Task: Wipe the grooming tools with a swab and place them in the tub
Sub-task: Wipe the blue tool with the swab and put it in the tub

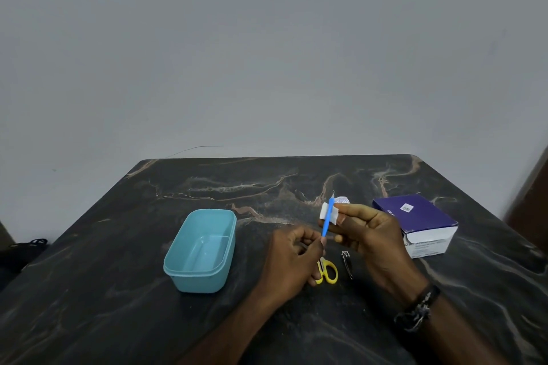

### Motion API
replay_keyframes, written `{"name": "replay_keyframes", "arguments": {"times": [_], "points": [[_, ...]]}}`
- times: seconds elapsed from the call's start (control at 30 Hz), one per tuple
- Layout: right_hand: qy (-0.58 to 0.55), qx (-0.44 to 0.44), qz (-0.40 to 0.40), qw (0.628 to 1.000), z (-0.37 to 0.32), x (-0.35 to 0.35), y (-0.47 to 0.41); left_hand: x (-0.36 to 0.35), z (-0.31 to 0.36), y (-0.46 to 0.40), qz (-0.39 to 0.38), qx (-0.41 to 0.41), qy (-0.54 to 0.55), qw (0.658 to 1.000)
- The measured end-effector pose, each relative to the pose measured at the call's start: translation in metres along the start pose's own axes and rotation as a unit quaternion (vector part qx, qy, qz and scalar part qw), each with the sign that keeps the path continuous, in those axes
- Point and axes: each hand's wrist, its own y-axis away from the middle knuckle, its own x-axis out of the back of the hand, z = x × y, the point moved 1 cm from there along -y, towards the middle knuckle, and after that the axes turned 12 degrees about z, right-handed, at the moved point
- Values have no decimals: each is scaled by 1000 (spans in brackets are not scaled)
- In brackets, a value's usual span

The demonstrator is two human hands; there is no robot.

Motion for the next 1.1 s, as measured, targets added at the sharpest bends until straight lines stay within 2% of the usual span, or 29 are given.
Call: {"name": "replay_keyframes", "arguments": {"times": [0.17, 0.63, 0.9, 1.1], "points": [[-12, 8, 5, 1000, -1, 1, 1, -1, 0, 1, -11, 3, 3, 1000], [80, -5, -90, 993, 3, -1, 0, -1, 0, 4, -13, -31, -27, 999], [37, 9, -55, 998, 1, 1, -2, -5, 2, 7, -23, -31, -19, 999], [91, -1, -80, 993, 5, -2, -1, -2, 1, 6, -8, -37, -29, 999]]}}
